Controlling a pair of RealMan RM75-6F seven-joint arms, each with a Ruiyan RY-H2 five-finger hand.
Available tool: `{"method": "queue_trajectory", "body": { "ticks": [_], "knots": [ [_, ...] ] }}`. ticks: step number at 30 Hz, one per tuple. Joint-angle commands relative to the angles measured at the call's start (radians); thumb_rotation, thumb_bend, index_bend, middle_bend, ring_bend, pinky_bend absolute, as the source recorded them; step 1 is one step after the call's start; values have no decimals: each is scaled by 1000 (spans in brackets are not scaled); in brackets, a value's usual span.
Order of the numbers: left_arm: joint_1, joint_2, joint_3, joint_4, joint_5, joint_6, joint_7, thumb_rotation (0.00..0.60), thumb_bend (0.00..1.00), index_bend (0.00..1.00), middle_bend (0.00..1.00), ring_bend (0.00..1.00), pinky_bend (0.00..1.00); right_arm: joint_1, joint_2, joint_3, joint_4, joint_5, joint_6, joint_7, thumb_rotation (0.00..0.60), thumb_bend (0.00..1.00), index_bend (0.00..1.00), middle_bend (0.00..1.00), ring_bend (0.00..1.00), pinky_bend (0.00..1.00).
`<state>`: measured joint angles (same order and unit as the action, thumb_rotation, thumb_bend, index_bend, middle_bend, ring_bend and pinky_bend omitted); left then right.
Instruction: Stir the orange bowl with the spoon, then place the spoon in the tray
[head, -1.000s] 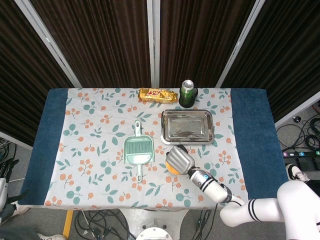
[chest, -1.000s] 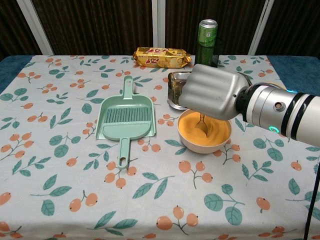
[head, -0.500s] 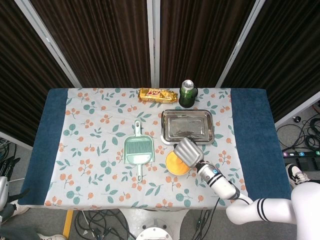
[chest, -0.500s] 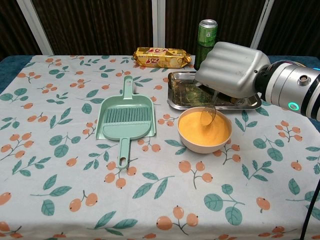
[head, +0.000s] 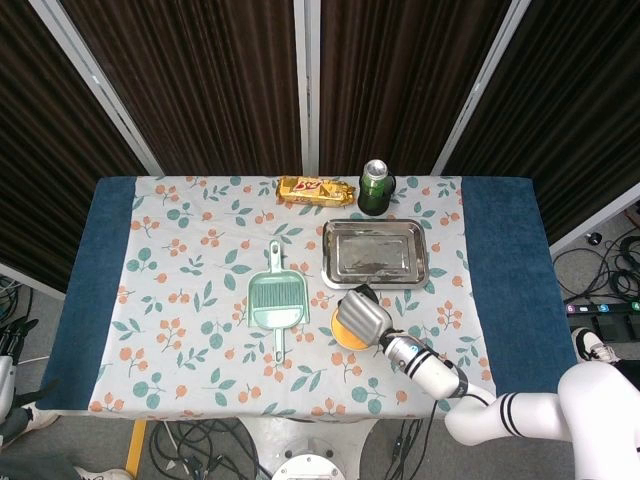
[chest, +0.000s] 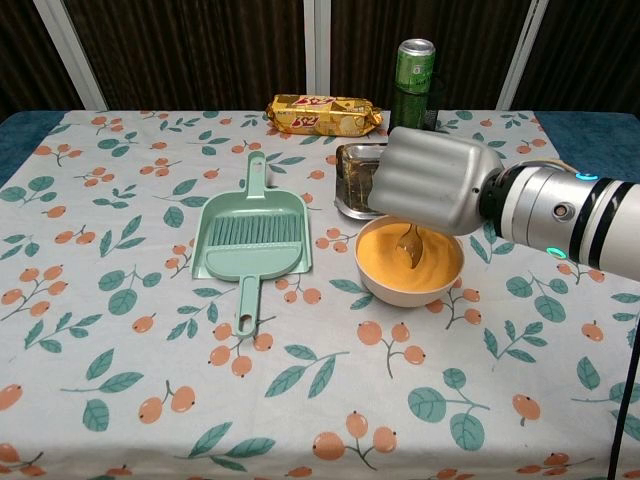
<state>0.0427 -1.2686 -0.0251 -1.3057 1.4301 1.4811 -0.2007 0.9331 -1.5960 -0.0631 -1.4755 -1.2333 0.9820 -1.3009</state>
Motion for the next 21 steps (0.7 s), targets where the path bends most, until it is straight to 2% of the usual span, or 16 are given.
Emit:
{"method": "queue_trajectory", "body": {
  "ticks": [1,10,21],
  "knots": [
    [2,-1,0,2,-1,2,-3,600,136,176,179,116,136,-8,-10,3,-3,-1,-1,19,600,441,766,981,999,1000],
    [3,3,-1,-3,6,11,1,600,136,176,179,116,137,-49,10,43,-60,3,48,123,600,441,767,981,1000,1000],
    [1,19,-3,-33,15,22,27,600,136,176,179,116,136,-74,56,61,-78,-47,83,183,600,442,767,981,1000,1000]
  ]
}}
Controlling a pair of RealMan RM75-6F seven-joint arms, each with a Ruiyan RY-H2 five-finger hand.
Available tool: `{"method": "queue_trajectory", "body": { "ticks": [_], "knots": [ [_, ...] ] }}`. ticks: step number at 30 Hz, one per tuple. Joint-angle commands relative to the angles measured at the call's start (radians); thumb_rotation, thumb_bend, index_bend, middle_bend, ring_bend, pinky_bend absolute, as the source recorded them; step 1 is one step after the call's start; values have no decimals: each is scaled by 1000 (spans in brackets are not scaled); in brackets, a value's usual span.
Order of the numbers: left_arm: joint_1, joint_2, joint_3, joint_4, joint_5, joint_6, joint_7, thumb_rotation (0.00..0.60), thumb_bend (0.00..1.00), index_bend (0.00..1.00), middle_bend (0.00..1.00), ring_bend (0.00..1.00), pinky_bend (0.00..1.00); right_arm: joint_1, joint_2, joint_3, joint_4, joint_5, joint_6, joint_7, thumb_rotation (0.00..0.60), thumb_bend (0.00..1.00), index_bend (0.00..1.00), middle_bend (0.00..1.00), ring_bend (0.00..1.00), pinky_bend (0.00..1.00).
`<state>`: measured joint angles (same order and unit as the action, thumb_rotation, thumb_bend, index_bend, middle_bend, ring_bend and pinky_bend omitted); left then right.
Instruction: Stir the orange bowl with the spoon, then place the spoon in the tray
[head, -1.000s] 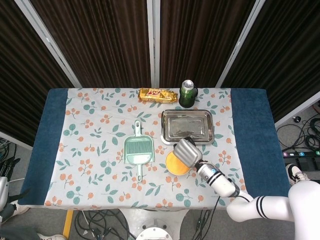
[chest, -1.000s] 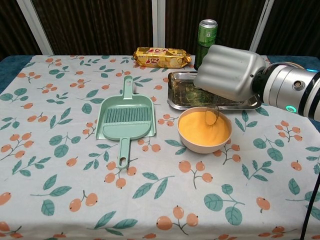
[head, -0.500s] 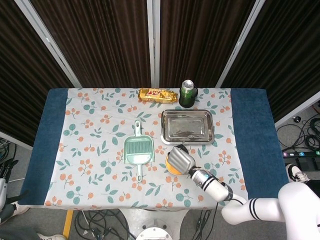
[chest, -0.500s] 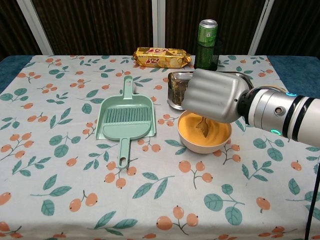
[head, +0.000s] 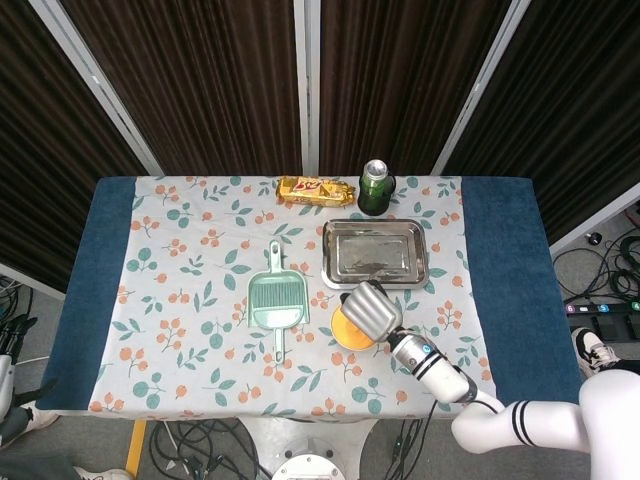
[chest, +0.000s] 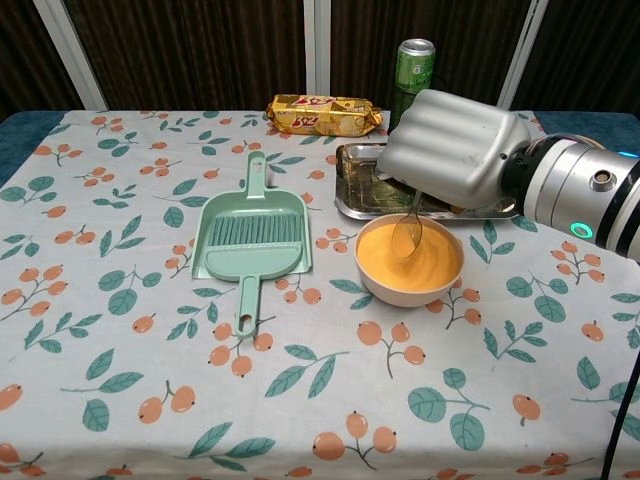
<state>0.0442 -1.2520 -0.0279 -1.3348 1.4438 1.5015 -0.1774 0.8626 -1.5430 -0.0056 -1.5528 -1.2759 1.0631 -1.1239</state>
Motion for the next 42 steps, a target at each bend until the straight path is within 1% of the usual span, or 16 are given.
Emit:
{"method": "queue_trajectory", "body": {
  "ticks": [1,13,19,23,29,36,42],
  "knots": [
    [-1,3,-1,-7,1,1,6,600,136,176,179,116,136,-5,5,4,-1,-6,2,10,600,442,767,981,1000,1000],
    [-1,15,0,-28,1,4,24,600,136,176,179,116,137,-18,1,24,2,-22,0,47,600,441,767,981,1000,1000],
    [-1,16,1,-30,1,3,25,600,135,176,179,116,136,-35,-8,36,0,-22,11,91,600,442,768,981,1000,1000],
    [-2,17,1,-29,1,0,23,600,136,176,179,116,137,-45,-4,35,-3,-23,11,110,600,441,769,981,1000,1000],
    [-4,11,1,-25,5,2,18,600,136,176,179,116,137,-10,-12,13,35,-67,-45,33,600,441,772,982,1000,1000],
    [2,6,7,-10,-2,-4,3,600,136,176,179,116,137,24,-59,-24,128,-129,-84,-148,600,441,776,981,997,997],
    [6,0,8,1,-2,-2,-8,600,136,176,179,116,137,30,-44,-24,141,-122,-92,-290,600,441,778,981,996,989]
  ]
}}
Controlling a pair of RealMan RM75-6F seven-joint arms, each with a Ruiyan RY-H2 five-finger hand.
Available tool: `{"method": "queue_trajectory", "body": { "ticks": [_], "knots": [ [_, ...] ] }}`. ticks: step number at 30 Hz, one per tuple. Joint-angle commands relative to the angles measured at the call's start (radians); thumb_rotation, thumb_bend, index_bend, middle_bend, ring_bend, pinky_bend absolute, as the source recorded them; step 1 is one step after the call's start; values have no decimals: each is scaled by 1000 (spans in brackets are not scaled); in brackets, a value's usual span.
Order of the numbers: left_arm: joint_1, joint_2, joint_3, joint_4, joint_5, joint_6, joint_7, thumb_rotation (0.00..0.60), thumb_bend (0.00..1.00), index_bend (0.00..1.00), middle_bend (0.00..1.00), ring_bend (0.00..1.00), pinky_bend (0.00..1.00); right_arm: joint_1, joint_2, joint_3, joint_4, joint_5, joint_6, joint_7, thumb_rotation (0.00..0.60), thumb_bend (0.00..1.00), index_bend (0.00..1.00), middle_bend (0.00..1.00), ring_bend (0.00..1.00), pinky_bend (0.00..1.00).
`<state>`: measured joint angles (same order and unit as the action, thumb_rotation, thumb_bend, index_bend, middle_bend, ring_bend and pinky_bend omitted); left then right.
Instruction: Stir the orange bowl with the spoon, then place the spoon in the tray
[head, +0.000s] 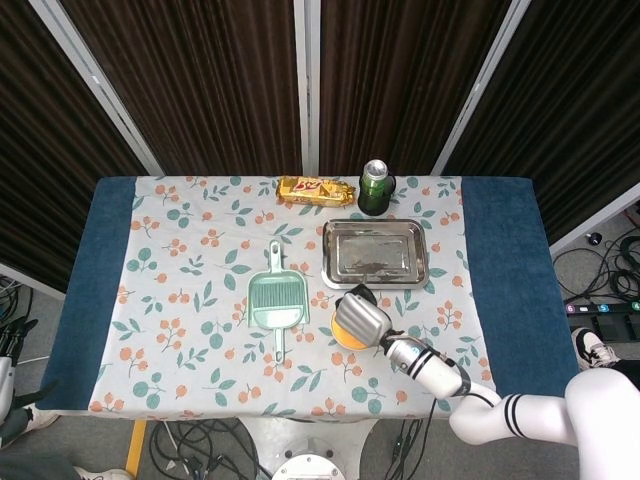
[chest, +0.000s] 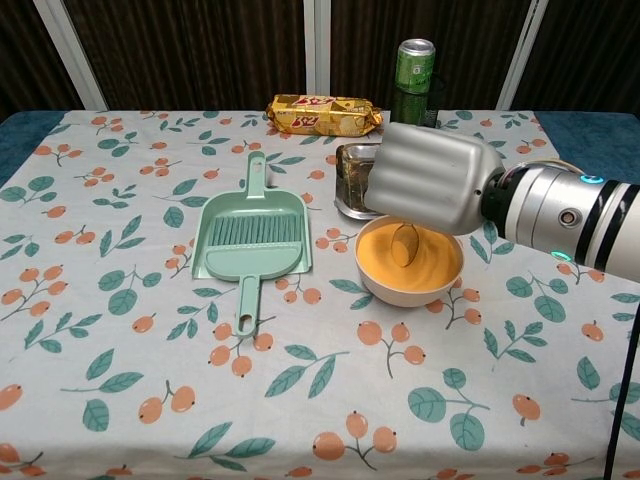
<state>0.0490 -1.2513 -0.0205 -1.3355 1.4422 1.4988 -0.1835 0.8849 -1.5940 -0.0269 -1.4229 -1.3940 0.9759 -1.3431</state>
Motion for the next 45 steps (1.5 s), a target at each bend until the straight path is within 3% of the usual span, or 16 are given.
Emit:
{"method": "queue_trajectory", "body": {
  "ticks": [1,12,22,28,37,45],
  "knots": [
    [1,-2,0,3,0,1,-3,600,136,176,179,116,137,8,13,1,4,-7,2,-86,600,441,778,981,996,988],
    [-4,-9,-4,12,2,-2,-10,600,136,176,179,116,136,8,63,23,-136,1,11,-152,600,441,777,981,988,978],
    [1,-14,-1,21,-3,-5,-18,600,136,176,179,116,136,11,-17,-9,-59,38,-36,-269,600,441,781,981,988,976],
    [4,-14,0,22,-3,-3,-19,600,136,177,179,116,137,-3,-12,23,-45,87,9,-311,600,442,790,981,989,974],
    [0,-8,-4,13,5,5,-12,600,135,176,179,116,136,14,26,36,-95,-5,52,-258,600,441,790,981,988,972],
    [2,-10,-3,16,3,2,-16,600,136,176,179,117,136,-23,0,16,-72,-45,101,-284,600,441,807,981,989,973]
  ]
}}
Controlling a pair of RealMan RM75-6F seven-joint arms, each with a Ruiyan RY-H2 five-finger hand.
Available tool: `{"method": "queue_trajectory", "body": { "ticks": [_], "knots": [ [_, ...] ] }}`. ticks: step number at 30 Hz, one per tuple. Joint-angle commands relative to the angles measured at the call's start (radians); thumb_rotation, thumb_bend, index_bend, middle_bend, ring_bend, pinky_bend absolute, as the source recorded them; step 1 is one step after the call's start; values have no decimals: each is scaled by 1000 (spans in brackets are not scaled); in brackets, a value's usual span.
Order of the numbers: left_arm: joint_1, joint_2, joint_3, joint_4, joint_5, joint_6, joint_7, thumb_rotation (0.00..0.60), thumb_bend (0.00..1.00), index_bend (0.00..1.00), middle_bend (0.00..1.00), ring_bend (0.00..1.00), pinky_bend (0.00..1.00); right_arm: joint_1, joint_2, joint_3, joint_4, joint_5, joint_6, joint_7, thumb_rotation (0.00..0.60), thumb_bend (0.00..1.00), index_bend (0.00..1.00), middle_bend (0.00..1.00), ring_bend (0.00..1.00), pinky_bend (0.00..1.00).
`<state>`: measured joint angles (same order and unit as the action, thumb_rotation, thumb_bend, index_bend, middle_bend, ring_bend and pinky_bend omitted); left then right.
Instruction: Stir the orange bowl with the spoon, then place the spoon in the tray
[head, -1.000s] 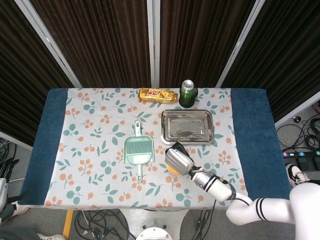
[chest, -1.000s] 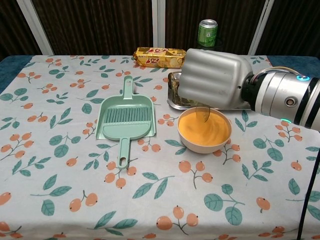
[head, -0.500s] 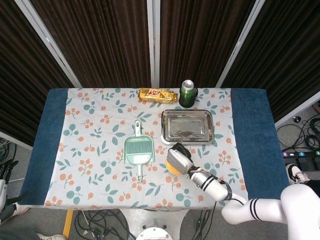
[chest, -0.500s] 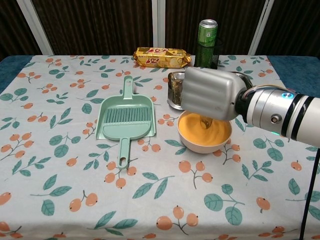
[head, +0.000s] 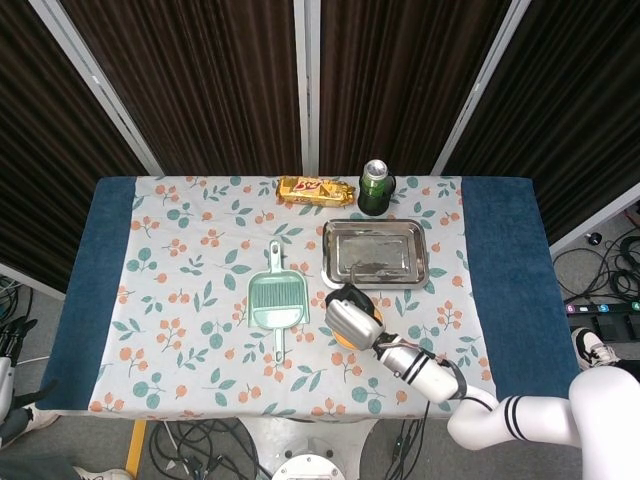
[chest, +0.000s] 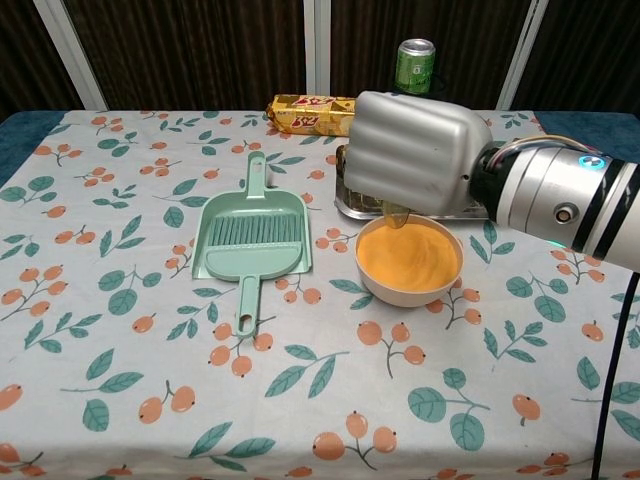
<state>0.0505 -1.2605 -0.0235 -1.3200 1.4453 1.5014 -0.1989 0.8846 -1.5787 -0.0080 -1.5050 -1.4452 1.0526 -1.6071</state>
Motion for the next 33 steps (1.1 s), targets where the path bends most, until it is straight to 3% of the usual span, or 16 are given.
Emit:
{"method": "queue_trajectory", "body": {
  "ticks": [1,8,14,20,33],
  "knots": [
    [0,-1,1,2,1,0,-1,600,136,176,179,117,136,-31,-22,-3,10,14,32,-31,600,441,809,981,989,974],
    [-1,-6,2,5,4,-2,-5,600,136,176,179,116,137,-73,-60,-11,13,66,43,-117,600,441,843,985,999,984],
    [-2,-5,6,8,6,-8,-6,600,136,176,179,116,137,-77,-95,-15,44,57,29,-73,600,441,819,986,999,985],
    [0,-6,6,7,5,-4,-7,600,136,176,179,116,137,-86,-100,-3,70,104,19,-115,600,441,825,986,999,986],
    [-6,6,3,-12,17,5,9,600,135,176,179,116,137,-70,-26,31,1,-2,77,-51,600,442,812,986,999,982]
  ]
}}
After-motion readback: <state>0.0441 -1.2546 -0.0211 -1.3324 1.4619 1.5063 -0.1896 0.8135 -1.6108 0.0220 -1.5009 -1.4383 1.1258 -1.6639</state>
